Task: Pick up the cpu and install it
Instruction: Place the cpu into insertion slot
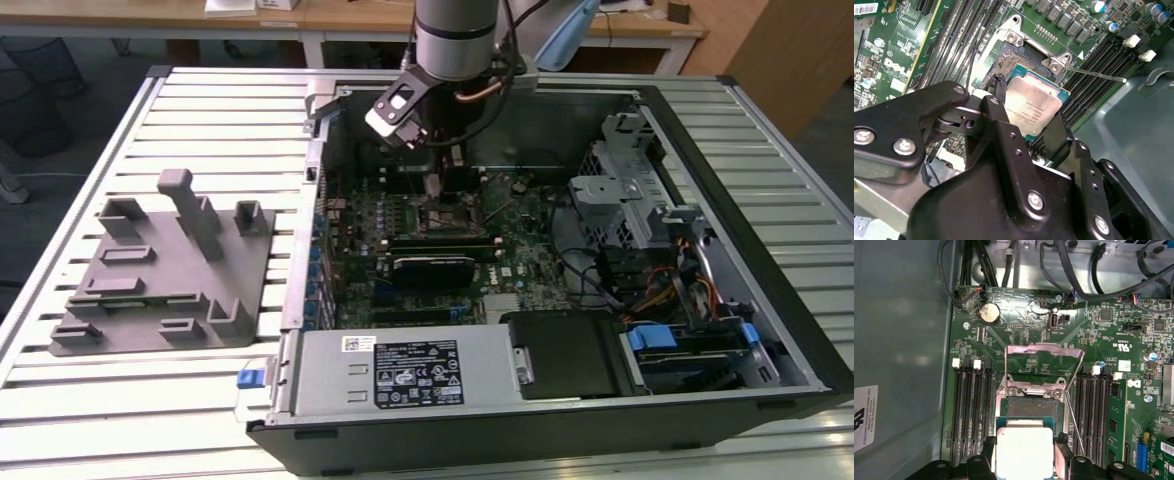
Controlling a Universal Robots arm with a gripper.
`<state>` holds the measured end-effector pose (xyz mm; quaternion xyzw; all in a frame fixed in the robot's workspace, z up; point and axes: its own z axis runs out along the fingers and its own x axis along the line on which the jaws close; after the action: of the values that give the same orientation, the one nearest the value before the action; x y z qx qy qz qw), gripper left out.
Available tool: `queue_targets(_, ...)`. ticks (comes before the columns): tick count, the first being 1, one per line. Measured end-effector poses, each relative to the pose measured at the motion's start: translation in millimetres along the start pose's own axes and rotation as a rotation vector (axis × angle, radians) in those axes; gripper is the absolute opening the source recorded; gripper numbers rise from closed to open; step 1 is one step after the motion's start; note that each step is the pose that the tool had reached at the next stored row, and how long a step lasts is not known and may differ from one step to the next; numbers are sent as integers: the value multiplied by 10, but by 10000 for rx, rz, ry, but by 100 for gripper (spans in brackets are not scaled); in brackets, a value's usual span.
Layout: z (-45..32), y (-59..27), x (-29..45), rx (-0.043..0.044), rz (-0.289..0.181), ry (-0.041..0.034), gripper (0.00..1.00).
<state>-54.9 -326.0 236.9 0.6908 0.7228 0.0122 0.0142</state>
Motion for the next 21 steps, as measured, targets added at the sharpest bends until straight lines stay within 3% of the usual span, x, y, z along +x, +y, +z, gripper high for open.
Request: queue_targets(21,126,12,-19,0,1,1,54)
